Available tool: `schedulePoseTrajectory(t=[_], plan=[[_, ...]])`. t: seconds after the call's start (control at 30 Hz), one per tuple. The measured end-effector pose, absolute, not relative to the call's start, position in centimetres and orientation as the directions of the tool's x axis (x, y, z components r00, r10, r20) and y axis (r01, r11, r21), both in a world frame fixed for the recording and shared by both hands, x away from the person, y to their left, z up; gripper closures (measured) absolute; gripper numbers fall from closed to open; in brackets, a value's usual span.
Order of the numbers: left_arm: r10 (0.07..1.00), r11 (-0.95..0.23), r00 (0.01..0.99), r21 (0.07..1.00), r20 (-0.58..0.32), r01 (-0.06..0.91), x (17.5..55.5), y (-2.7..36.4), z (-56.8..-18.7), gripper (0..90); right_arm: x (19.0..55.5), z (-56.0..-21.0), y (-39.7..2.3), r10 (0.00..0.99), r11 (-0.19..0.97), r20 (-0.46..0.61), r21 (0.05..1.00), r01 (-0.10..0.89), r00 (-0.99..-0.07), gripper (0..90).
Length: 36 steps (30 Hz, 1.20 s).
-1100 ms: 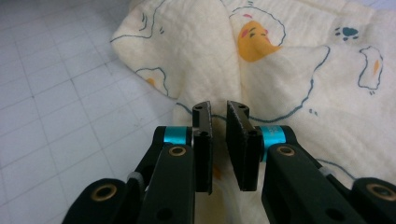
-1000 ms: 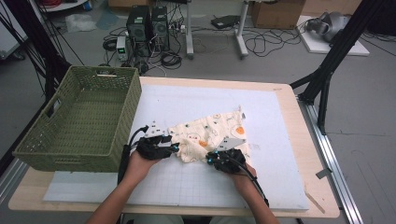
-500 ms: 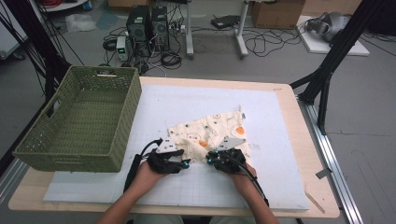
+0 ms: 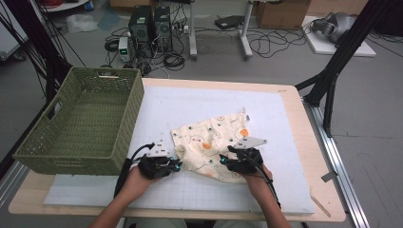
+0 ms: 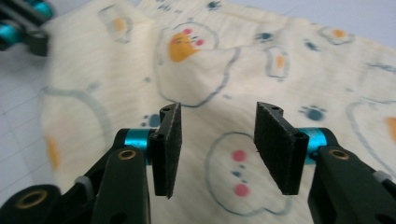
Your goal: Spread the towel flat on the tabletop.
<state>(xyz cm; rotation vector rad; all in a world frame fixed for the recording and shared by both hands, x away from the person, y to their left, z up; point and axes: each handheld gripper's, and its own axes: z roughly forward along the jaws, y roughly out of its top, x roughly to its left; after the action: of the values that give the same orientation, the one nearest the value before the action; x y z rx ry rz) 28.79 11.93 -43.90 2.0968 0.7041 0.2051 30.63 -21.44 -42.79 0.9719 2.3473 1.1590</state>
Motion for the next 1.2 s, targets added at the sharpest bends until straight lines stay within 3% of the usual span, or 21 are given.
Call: schedulePoseTrajectory(t=[0.13,0.3,0.53,0.6,0.7,0.73,1.03,1.2], plan=[[0.538,-0.449,0.832,0.789,-0.134,0.418,27.1,13.8,-44.0,82.4,30.7,-42.4,-23.4,0.761,0.383,-0.006,0.811,0.442,-0.649,48.3],[0.549,-0.455,0.825,0.781,-0.133,0.429,25.4,15.2,-44.1,82.1,30.7,-43.2,-25.1,0.811,0.432,-0.085,0.754,0.494,-0.579,49.0],[0.525,-0.437,0.835,0.789,-0.166,0.432,24.5,15.7,-44.1,80.0,30.5,-44.2,-25.5,0.833,0.419,-0.048,0.706,0.571,-0.551,51.4],[0.548,-0.41,0.817,0.794,-0.178,0.448,24.8,15.8,-44.0,66.6,30.3,-44.2,-25.6,0.835,0.403,-0.021,0.705,0.583,-0.55,59.7],[0.633,-0.347,0.753,0.804,-0.178,0.482,25.4,16.0,-43.5,49.1,30.1,-44.0,-25.7,0.808,0.406,0.035,0.691,0.598,-0.588,85.6],[0.651,-0.321,0.737,0.814,-0.182,0.484,25.6,16.1,-43.3,47.3,29.9,-43.8,-25.6,0.8,0.429,0.023,0.676,0.599,-0.6,86.1],[0.699,-0.225,0.691,0.861,-0.184,0.457,28.5,15.3,-41.9,43.1,26.6,-43.2,-28.5,0.789,0.5,-0.041,0.623,0.602,-0.614,85.4],[0.726,-0.204,0.663,0.864,-0.183,0.461,31.7,13.0,-42.2,42.9,25.6,-43.0,-29.9,0.793,0.457,-0.024,0.685,0.568,-0.609,64.4]])
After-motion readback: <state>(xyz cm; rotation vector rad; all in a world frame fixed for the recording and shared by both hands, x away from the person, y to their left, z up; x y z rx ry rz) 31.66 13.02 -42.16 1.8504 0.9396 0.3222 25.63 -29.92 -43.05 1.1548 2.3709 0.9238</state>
